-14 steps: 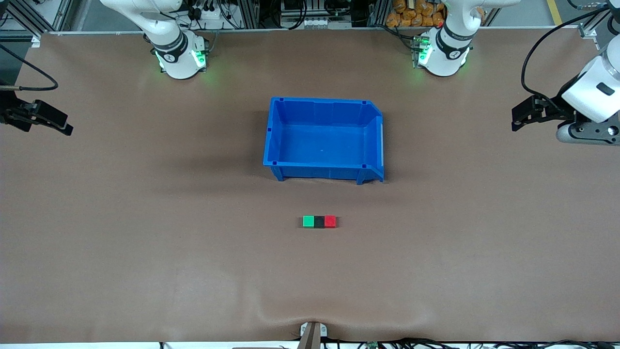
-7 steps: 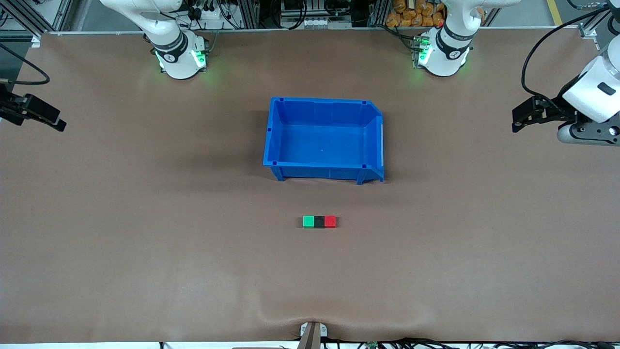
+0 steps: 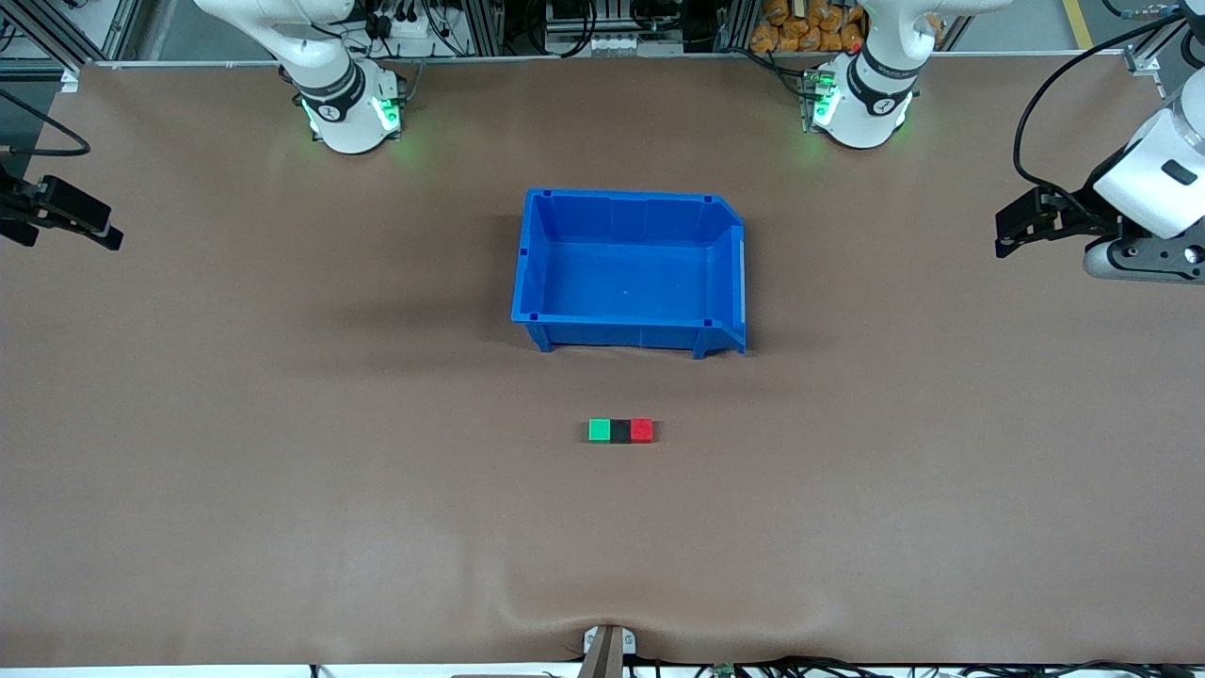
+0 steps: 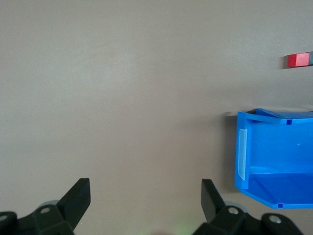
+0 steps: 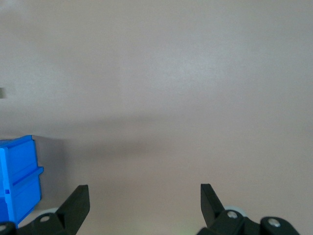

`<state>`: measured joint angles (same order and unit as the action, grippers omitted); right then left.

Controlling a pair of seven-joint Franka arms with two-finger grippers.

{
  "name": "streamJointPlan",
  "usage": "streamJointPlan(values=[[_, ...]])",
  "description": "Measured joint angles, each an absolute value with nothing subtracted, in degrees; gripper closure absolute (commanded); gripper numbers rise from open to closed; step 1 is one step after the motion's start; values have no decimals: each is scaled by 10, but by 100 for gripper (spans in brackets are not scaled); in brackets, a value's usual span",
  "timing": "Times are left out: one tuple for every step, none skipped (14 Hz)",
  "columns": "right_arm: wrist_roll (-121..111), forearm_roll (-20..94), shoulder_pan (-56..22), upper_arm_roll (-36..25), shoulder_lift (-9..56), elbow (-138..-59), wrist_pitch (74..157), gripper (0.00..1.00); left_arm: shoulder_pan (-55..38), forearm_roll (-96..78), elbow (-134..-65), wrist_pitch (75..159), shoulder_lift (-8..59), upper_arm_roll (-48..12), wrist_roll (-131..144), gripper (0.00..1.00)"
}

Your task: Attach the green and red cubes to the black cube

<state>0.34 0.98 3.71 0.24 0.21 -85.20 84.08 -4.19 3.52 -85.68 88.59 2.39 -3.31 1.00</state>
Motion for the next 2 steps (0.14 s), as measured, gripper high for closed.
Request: streamJointPlan(values=[[3, 10, 37, 2, 2, -852, 841, 0, -42, 35, -857, 886, 24, -33, 10, 0], [3, 10, 37, 2, 2, -851, 841, 0, -42, 35, -857, 886, 24, -33, 10, 0]])
